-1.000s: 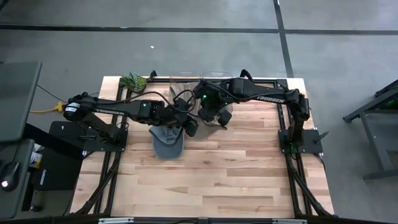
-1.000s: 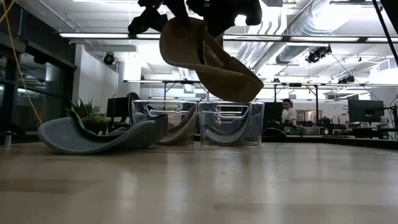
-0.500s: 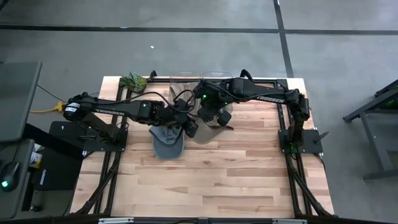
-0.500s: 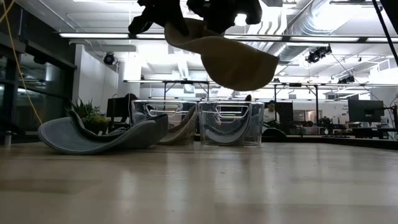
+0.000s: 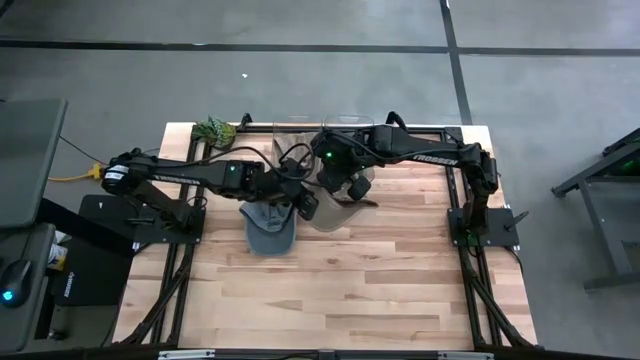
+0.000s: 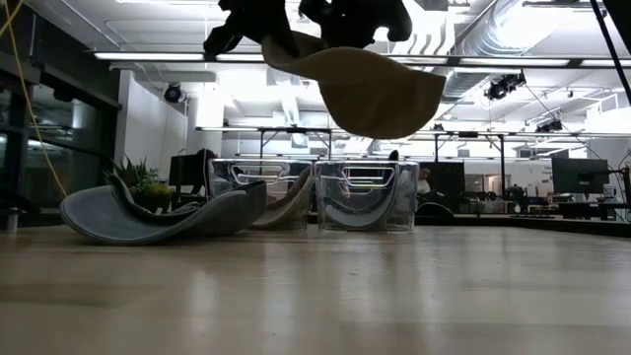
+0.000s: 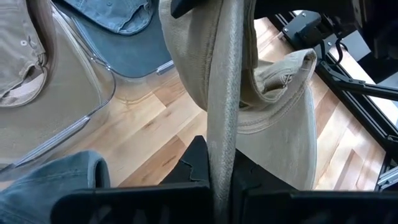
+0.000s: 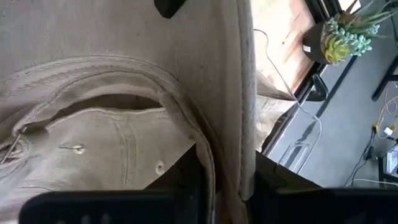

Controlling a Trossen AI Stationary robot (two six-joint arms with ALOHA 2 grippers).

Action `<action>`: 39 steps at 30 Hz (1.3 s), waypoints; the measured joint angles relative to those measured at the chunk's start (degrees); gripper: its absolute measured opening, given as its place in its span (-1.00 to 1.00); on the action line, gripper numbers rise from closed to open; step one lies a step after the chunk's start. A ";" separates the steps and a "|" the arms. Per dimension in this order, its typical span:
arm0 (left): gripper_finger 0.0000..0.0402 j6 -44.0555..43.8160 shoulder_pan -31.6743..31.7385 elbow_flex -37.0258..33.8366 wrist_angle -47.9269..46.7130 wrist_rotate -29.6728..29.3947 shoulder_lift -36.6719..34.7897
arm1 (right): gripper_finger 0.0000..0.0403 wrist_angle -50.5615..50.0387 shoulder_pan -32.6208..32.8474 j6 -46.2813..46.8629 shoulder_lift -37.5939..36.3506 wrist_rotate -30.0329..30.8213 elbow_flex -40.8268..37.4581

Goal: Pick & Place hat
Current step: Put the brown cap into the left transparent bin

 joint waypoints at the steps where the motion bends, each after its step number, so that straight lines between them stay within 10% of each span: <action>1: -1.00 0.01 0.00 -0.01 0.00 0.00 0.00 | -0.67 -0.01 0.00 0.57 0.00 -0.17 0.00; 23: -1.00 -1.02 0.00 -0.04 -0.83 0.05 0.00 | 0.05 -0.90 0.04 7.48 -0.40 1.28 0.00; 39: -1.00 -6.46 0.00 -0.07 -2.24 -9.65 0.00 | 0.08 -0.87 0.07 12.25 -9.86 14.15 0.04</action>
